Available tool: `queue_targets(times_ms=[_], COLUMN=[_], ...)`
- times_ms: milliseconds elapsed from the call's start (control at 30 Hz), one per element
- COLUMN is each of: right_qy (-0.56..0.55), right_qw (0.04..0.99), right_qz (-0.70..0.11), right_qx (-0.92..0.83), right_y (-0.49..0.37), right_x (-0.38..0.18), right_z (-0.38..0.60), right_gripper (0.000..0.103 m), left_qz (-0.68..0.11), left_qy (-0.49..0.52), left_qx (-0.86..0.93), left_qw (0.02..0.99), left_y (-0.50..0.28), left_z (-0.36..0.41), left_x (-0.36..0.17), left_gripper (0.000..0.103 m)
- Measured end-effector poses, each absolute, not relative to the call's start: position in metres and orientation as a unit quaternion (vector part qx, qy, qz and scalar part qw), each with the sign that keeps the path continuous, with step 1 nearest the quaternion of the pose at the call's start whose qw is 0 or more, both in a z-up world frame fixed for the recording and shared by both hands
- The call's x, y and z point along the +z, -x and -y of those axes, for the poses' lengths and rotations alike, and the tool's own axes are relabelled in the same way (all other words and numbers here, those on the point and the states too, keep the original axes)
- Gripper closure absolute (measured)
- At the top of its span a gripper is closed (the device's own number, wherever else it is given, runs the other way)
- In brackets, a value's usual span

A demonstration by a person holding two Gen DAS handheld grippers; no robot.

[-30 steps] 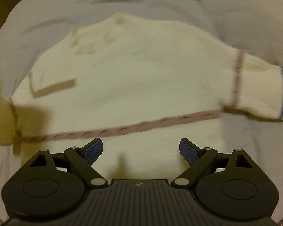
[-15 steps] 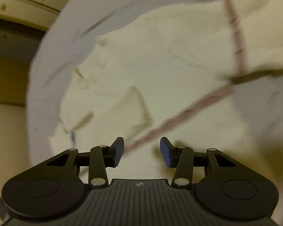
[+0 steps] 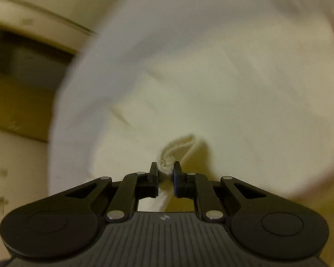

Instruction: Fold clothes

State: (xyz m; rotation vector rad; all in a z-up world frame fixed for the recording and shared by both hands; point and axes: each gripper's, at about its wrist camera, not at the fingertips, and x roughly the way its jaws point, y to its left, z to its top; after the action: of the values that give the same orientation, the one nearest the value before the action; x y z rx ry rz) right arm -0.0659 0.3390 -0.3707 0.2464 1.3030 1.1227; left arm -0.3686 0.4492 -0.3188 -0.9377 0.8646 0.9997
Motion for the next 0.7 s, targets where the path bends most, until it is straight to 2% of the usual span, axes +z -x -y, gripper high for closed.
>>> queue_targets(times_ms=[100, 233, 467, 533, 667, 700], right_qy=[-0.104, -0.081, -0.031, 0.001, 0.052, 0.055], right_qw=[0.694, 0.719, 0.735, 0.739, 0.778, 0.788], right_qz=[-0.515, -0.556, -0.558, -0.562, -0.536, -0.523], right_qx=[0.492, 0.409, 0.383, 0.373, 0.324, 0.320], right_y=[0.055, 0.031, 0.033, 0.029, 0.031, 0.035], right_x=[-0.343, -0.373, -0.398, -0.404, -0.403, -0.396], right_z=[-0.324, -0.310, -0.309, -0.306, -0.295, -0.291], right_gripper=[0.091, 0.090, 0.090, 0.087, 0.066, 0.065], left_qz=[-0.401, -0.420, -0.433, -0.433, -0.431, -0.433], left_qy=[0.395, 0.375, 0.357, 0.355, 0.334, 0.318], left_qx=[0.432, 0.420, 0.422, 0.421, 0.419, 0.420], left_qw=[0.705, 0.711, 0.711, 0.713, 0.726, 0.731], left_y=[0.356, 0.335, 0.330, 0.327, 0.318, 0.313], left_z=[-0.446, -0.447, -0.446, -0.445, -0.437, -0.434], left_x=[-0.319, -0.332, -0.332, -0.330, -0.318, -0.314], left_gripper=[0.073, 0.073, 0.073, 0.073, 0.073, 0.073])
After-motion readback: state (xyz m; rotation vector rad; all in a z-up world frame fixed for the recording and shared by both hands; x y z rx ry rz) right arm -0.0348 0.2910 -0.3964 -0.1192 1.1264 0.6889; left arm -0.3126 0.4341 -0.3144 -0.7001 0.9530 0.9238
